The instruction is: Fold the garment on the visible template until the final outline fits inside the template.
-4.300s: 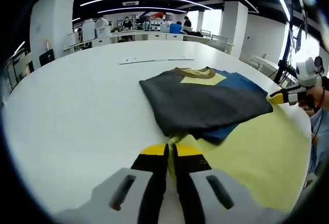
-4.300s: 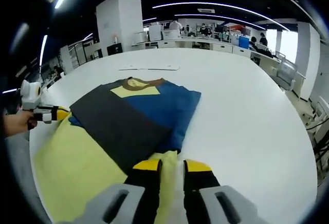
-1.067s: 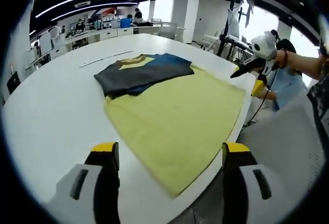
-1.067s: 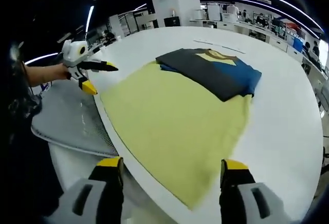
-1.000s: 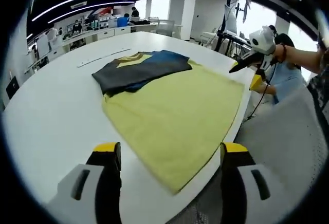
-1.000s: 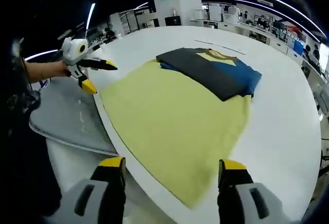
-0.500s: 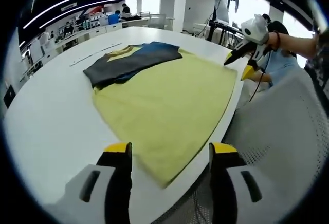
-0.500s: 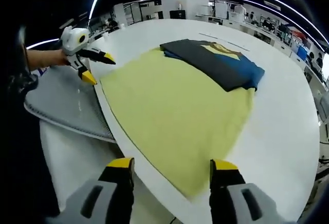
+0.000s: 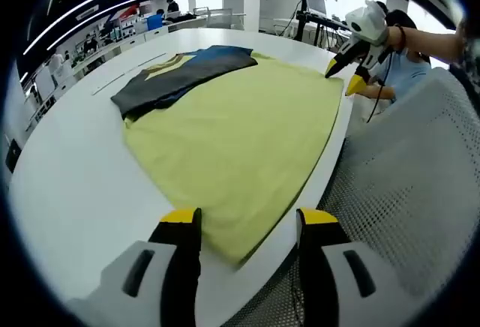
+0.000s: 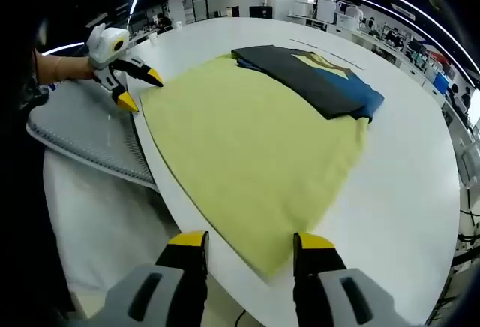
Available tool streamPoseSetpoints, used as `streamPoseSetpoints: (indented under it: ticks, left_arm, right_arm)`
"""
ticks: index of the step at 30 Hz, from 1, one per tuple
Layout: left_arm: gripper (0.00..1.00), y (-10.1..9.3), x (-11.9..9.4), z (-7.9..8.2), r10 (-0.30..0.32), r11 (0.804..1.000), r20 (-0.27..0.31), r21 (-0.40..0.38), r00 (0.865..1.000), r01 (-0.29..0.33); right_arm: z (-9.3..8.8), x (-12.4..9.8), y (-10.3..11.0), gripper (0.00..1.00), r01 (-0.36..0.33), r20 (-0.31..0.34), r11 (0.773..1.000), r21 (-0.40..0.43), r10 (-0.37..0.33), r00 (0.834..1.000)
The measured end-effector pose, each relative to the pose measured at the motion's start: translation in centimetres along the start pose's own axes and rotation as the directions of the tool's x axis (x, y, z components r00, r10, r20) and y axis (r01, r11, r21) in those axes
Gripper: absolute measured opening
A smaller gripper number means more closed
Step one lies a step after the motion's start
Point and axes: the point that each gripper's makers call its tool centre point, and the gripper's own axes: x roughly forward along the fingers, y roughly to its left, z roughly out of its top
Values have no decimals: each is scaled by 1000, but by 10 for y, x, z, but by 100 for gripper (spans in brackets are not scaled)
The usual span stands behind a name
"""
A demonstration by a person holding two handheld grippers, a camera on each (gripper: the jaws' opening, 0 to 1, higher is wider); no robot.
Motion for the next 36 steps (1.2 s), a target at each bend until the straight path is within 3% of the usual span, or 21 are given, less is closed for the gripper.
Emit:
streamPoseSetpoints:
  ticks: [4, 10, 13, 19, 23, 28, 36]
  left_arm:
    - [42, 6, 1, 1, 24, 1000, 5, 8, 1000, -24]
    - [41, 8, 3, 3, 25, 1000, 11, 13, 1000, -25]
    - [38, 11, 4, 3, 34, 999, 8, 4, 999, -34]
    - [30, 15, 5, 3, 44, 999, 3, -2, 999, -44]
    - [12, 13, 5, 4, 31, 999, 3, 15, 1000, -31]
    - [3, 13, 6, 4, 28, 999, 2, 31, 1000, -28]
    - [1, 11, -3, 3, 21, 1000, -19, 2, 1000, -21]
  right_arm:
    - [0, 1, -1, 38, 8, -8, 1000, -10, -8, 1000]
    - [1, 1, -2, 35, 0, -12, 1000, -21, 0, 1000]
    - [2, 1, -7, 25, 0, -24, 1000, -29, -1, 1000]
    - [2, 2, -9, 14, 6, -35, 999, -36, -7, 999]
    - [4, 3, -11, 6, 14, -29, 999, -45, -15, 999]
    - [5, 4, -10, 2, 13, -20, 999, -47, -14, 1000]
    - [-2, -1, -2, 0, -21, -36, 1000, 5, 22, 999]
